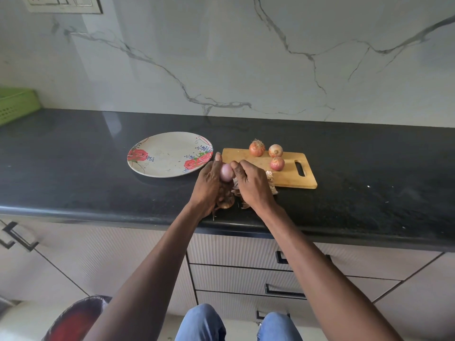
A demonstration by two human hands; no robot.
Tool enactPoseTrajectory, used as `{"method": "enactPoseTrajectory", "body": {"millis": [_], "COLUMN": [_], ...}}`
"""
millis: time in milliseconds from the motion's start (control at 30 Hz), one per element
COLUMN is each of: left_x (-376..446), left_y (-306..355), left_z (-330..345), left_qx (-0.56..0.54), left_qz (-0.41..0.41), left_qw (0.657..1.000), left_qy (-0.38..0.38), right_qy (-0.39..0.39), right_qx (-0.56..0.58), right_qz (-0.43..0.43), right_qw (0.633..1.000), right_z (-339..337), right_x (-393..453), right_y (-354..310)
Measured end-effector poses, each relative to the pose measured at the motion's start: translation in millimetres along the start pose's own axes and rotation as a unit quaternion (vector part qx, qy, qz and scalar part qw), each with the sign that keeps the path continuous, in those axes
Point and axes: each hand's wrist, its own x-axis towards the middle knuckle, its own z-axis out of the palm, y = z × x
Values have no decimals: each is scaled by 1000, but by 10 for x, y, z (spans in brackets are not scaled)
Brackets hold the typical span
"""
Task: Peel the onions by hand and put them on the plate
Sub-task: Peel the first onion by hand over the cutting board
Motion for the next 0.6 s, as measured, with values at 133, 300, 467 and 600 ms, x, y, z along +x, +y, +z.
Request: {"method": "enactPoseTrajectory", "body": {"millis": [133, 300, 467, 600], "left_x": [5, 80, 89, 157], "left_y": [29, -33, 23, 13], "left_z": [15, -39, -49, -144], "left_qx": [-37, -51, -52, -101], "left_qz": [-45, -43, -81, -76], "left_qw": [998, 997, 995, 990], "left_qy": [-23, -40, 4, 60], "right_qy": [7, 56, 84, 109], "right_qx": [-21, -30, 10, 47], "right_qz": [11, -8, 39, 70], "right_qw": [1000, 998, 996, 990], "right_z": [43, 46, 17, -45], "right_x": [2, -18, -1, 12], "right_y": [37, 35, 56, 102]}}
